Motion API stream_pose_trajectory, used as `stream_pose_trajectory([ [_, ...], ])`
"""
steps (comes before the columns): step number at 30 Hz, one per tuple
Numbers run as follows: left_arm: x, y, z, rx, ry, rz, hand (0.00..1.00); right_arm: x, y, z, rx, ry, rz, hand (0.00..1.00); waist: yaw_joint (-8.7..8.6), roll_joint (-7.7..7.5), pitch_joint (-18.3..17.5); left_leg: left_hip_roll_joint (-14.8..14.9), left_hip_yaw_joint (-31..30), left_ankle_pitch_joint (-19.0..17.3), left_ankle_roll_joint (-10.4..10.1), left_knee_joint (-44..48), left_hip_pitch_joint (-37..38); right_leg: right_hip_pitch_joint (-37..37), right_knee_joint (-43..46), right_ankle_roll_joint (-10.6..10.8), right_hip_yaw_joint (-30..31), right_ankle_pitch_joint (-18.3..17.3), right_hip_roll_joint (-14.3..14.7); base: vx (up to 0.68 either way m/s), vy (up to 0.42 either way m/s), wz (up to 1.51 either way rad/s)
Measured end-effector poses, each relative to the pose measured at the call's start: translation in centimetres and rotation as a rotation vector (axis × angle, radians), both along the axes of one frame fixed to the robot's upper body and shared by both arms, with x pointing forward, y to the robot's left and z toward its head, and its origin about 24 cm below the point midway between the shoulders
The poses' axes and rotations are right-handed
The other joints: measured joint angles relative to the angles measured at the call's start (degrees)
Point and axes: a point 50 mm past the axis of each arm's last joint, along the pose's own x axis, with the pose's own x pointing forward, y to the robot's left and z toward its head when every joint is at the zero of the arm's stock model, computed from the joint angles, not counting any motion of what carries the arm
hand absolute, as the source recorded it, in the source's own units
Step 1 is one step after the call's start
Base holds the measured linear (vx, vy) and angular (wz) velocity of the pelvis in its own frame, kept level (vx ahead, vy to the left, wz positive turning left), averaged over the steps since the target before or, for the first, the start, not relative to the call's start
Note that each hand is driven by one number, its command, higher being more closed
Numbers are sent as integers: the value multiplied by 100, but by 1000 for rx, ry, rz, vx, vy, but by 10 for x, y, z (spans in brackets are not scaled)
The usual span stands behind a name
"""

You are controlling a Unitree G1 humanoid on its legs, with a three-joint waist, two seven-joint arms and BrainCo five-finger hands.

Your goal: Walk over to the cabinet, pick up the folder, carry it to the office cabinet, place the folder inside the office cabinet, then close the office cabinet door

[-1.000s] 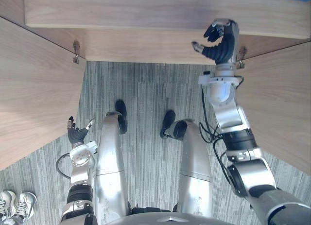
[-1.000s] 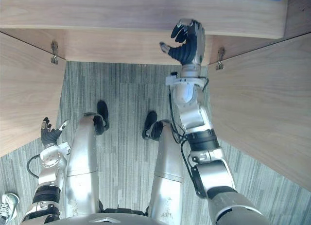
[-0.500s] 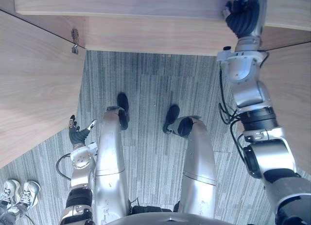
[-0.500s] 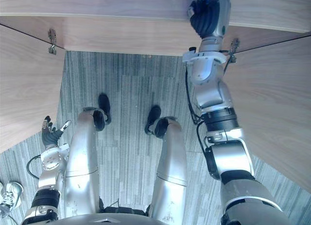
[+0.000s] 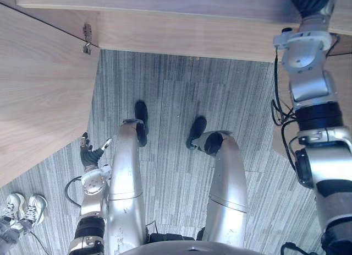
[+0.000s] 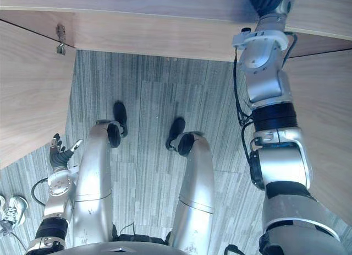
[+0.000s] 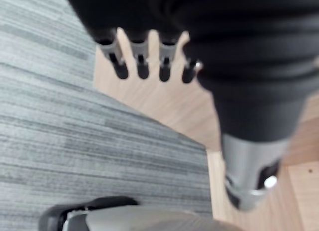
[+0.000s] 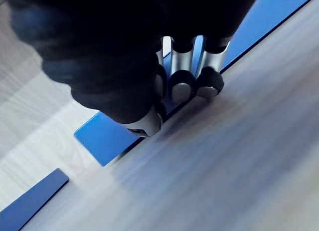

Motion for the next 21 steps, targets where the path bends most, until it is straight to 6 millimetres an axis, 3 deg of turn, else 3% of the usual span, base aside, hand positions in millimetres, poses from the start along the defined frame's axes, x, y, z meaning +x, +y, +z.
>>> stream_pose_trajectory([
  [6,-4,0,-3,-19,-2,9,0,1,-10,16,15,1,-17,100,-13,-1,-9,-86,-50,48,-10,-65,-66,-45,17,-23,-51,-29,-89,3,25,8],
  [17,-9,1,-9,-73,2,33,0,2,-24,23,128,15,40,100,-36,0,-27,-230,-149,178,-15,-207,-139,-45,58,-10,-206,-115,-225,-17,15,12],
  [21,8,0,6,-84,-51,21,0,6,-17,32,162,18,78,100,-112,4,-30,-226,-122,313,13,-328,-145,-67,13,-71,-260,-70,-268,-24,7,6],
])
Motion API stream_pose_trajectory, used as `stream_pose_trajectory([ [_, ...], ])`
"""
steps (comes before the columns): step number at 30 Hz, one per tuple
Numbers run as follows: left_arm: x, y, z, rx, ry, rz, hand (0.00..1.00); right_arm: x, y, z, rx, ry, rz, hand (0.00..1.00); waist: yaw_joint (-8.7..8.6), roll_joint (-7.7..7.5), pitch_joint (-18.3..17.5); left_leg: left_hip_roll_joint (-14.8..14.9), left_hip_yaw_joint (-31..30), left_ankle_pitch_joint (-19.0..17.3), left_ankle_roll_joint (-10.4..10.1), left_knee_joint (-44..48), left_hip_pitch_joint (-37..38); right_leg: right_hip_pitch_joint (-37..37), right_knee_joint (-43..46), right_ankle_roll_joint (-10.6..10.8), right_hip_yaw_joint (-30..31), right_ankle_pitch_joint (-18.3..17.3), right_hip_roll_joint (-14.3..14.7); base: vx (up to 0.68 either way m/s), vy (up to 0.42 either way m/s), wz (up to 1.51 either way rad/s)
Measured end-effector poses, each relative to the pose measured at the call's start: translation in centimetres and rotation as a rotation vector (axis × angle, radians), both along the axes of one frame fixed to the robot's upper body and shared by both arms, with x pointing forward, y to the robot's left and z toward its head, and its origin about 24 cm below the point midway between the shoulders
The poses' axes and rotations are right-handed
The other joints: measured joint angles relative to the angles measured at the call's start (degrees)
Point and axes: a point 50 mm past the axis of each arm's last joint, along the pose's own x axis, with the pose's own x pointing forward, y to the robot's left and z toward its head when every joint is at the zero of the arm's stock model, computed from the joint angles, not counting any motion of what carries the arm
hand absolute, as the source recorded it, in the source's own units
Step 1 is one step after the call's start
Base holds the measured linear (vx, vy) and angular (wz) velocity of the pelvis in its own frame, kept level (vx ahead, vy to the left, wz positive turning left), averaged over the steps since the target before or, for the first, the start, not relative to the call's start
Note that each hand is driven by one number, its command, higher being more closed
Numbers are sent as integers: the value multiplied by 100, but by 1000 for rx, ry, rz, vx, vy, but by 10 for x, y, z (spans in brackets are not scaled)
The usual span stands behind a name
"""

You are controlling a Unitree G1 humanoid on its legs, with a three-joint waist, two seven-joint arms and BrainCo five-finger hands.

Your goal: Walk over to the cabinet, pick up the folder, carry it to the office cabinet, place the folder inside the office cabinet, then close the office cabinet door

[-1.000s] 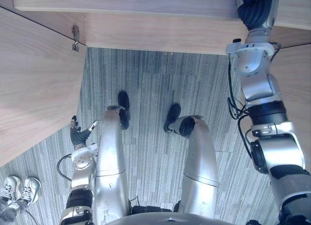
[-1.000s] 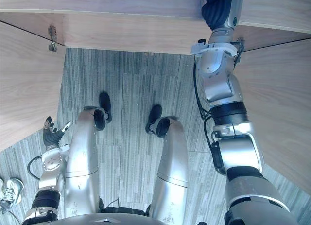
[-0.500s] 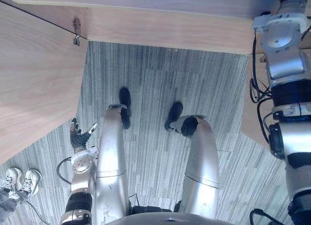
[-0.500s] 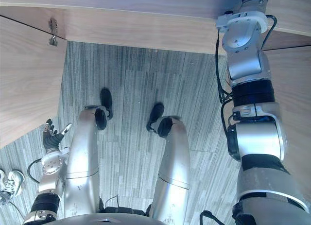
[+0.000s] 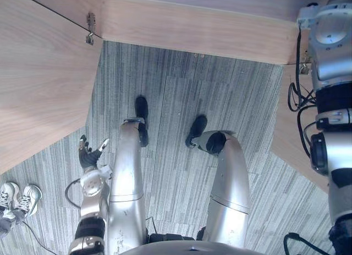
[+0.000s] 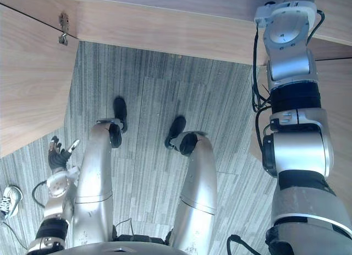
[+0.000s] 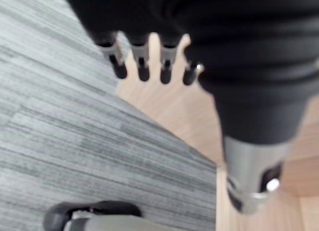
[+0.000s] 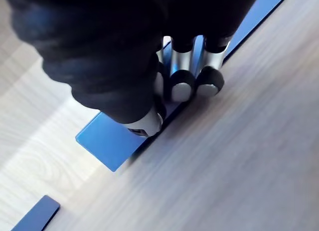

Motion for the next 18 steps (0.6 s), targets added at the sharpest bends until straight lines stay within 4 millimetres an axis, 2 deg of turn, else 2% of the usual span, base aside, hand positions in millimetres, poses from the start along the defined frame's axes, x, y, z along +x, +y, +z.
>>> stream_pose_trajectory([
  [4,2,2,5,-20,-34,11,0,1,0,5,11,4,5,100,-34,3,-2,7,-18,100,-17,-89,4,-18,-31,-46,-32,46,5,-17,3,1],
  [9,3,2,10,-36,-61,7,0,1,2,0,55,-1,42,100,-12,3,-2,81,-61,136,-46,-37,13,14,-40,-73,-50,76,99,-13,8,-6],
  [14,3,4,10,-39,-51,14,0,-3,29,-34,14,8,143,100,-45,-6,-7,213,-86,-1,-72,157,210,269,-21,-61,-55,65,206,-6,27,-14],
  [18,6,4,11,-42,-43,17,0,-13,38,-58,-6,3,180,100,-70,-19,-151,229,-23,-63,-35,164,414,435,-32,-41,-5,45,210,-19,29,-5],
])
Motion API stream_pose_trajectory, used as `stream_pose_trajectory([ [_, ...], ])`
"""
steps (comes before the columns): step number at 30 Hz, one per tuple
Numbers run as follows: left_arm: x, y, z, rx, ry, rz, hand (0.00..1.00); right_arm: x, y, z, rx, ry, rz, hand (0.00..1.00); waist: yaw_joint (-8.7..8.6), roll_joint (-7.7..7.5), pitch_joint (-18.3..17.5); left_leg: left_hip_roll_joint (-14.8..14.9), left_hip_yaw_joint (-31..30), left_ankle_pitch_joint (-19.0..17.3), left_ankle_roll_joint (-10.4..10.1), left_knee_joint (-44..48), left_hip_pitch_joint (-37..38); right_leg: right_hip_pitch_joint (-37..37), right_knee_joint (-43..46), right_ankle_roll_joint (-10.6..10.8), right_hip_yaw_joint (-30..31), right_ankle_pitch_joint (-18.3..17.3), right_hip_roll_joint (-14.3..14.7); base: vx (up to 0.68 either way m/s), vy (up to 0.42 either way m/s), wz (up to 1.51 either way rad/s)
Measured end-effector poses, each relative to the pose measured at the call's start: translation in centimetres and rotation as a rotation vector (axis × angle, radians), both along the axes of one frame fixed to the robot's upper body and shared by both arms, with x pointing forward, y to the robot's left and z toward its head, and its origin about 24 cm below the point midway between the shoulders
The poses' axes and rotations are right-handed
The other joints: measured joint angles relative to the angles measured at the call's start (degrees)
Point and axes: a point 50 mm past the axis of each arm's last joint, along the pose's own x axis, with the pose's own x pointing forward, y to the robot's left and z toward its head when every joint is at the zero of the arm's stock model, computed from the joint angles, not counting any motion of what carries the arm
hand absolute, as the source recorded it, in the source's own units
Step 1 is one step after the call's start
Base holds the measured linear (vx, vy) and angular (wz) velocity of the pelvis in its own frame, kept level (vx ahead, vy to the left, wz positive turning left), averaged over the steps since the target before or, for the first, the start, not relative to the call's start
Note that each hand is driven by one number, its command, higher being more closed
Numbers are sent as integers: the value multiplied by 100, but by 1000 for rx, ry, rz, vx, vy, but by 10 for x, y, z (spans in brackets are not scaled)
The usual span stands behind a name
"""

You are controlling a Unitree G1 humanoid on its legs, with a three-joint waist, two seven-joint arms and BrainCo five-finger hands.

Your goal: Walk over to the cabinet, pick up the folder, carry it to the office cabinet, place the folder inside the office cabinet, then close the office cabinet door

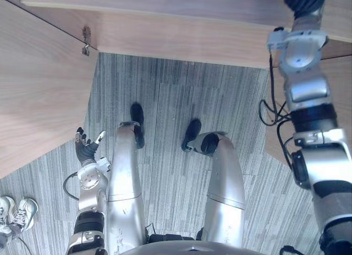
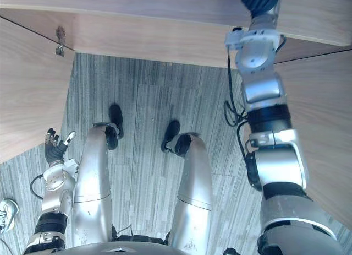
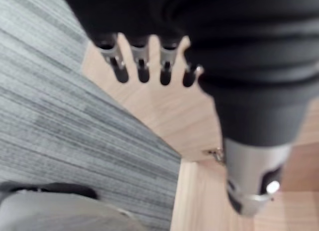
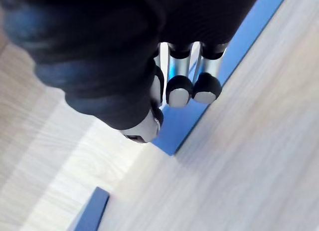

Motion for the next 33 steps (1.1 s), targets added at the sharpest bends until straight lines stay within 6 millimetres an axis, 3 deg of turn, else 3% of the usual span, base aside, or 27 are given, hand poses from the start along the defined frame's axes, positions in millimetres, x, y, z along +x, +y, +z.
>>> stream_pose_trajectory([
  [6,1,-3,-1,1,22,-10,0,-31,14,-41,-1,-27,58,100,-22,-43,-135,85,78,-124,4,-7,435,396,-114,13,73,5,92,-31,23,-10],
  [12,-2,-11,-10,60,94,-44,0,-70,37,-112,35,70,93,100,-164,-125,-284,182,184,-395,-27,-157,1436,1414,-481,96,103,-39,198,3,20,-10],
  [17,-30,-19,-44,77,254,-69,0,-113,56,-167,64,230,175,100,-307,-171,-812,207,412,-613,-1,-715,2855,2837,-1303,270,122,-9,246,96,44,-10],
  [20,-45,-22,-56,86,318,-88,0,-130,67,-186,81,304,235,100,-344,-186,-979,218,546,-659,19,-1002,3545,3531,-1736,369,134,43,281,142,75,-8],
  [24,-57,-24,-67,82,370,-92,0,-142,78,-208,120,424,297,100,-380,-192,-1102,197,719,-673,33,-1409,4224,4183,-2267,412,141,189,290,141,117,-11],
  [28,-81,-35,-91,60,490,-135,0,-151,84,-260,150,675,314,100,-434,-187,-1487,172,1027,-582,38,-2212,5184,5042,-3234,479,185,493,357,127,76,-18],
  [33,-99,-50,-114,39,611,-210,0,-152,76,-334,114,1000,222,100,-482,-144,-1741,-51,1296,-83,12,-3487,6073,5820,-4497,545,279,1064,422,103,3,-12],
])
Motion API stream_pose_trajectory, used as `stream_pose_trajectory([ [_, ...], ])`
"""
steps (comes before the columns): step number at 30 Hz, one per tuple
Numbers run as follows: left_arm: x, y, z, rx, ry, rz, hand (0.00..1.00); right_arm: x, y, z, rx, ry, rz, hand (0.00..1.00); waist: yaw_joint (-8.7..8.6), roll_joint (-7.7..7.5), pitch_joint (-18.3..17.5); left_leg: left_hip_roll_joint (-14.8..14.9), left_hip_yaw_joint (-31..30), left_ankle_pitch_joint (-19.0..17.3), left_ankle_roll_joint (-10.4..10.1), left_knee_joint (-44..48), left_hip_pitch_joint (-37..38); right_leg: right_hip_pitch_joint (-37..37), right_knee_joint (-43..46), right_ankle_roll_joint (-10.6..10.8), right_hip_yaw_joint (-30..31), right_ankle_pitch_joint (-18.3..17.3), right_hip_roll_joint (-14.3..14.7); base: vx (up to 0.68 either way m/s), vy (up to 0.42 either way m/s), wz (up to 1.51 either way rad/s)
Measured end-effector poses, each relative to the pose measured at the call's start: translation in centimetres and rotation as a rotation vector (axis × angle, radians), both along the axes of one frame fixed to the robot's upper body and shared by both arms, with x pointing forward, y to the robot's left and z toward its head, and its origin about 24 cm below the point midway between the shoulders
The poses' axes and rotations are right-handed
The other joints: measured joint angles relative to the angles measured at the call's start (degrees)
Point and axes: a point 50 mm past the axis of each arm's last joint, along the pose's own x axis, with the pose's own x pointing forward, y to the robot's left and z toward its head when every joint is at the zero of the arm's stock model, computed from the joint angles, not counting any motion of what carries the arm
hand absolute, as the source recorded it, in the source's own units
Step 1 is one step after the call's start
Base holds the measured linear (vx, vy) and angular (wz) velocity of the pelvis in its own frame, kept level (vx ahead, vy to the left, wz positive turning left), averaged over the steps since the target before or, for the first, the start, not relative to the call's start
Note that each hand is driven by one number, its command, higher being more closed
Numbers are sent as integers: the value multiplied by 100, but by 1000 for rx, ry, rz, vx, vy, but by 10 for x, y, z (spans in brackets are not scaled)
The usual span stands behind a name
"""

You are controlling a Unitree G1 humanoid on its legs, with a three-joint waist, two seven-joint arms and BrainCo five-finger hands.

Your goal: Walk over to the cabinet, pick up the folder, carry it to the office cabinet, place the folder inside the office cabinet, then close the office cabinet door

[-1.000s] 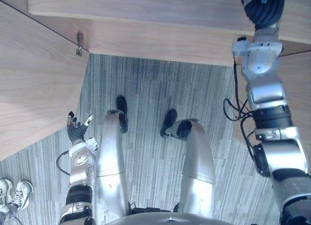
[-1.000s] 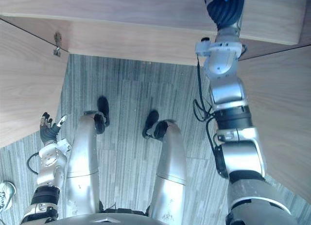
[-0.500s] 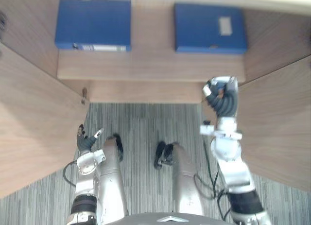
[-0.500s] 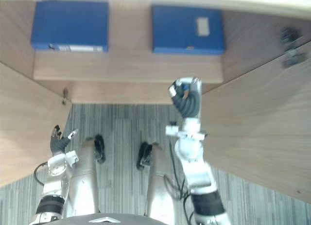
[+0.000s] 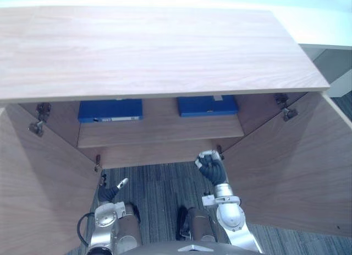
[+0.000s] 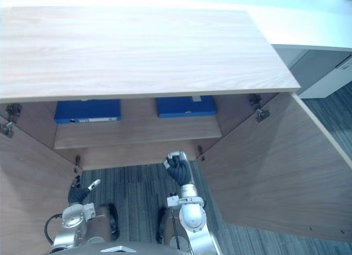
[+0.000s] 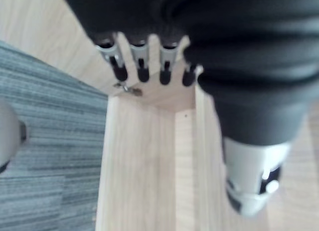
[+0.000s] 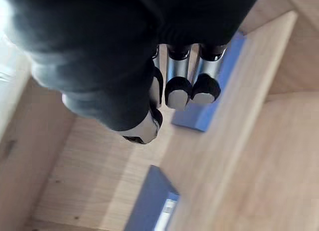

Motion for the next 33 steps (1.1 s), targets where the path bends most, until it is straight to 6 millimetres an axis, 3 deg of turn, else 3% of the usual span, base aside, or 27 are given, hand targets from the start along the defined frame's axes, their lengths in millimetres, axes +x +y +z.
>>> stream_pose_trajectory([
  [2,-9,0,-9,2,58,-19,0,-2,-10,-34,-47,158,-31,100,-51,64,-56,-103,90,316,-24,-673,378,386,-765,11,31,392,72,80,-6,-15],
  [4,-15,2,-15,4,94,-28,0,-9,-19,-57,-71,271,-63,100,-42,76,-69,-186,194,551,-30,-1176,723,699,-1285,20,66,653,101,48,-5,-13],
  [8,-26,5,-23,20,161,-55,0,-19,-32,-86,-116,427,-106,100,-28,124,-133,-348,349,932,-30,-1979,1231,1136,-2052,39,185,1088,155,9,4,-15],
  [13,-37,4,-32,25,223,-81,0,-40,-44,-110,-119,581,-170,100,-39,139,-324,-540,356,1335,-25,-2788,1646,1322,-2454,47,241,1267,153,-45,6,-2],
  [14,-40,3,-34,22,243,-86,0,-45,-46,-115,-101,614,-194,0,-38,138,-352,-577,356,1408,-33,-2974,1749,1338,-2483,56,280,1289,153,-49,16,-12],
  [18,-49,4,-39,19,289,-102,0,-54,-49,-121,-47,666,-256,0,-46,127,-408,-679,337,1573,-24,-3359,1959,1402,-2659,70,365,1375,154,-55,30,-15],
  [33,-55,1,-44,31,338,-159,0,-72,-60,-134,122,758,-494,0,-133,150,-474,-860,396,1437,48,-3400,2282,1717,-2814,147,678,1417,53,-2,28,-5],
])
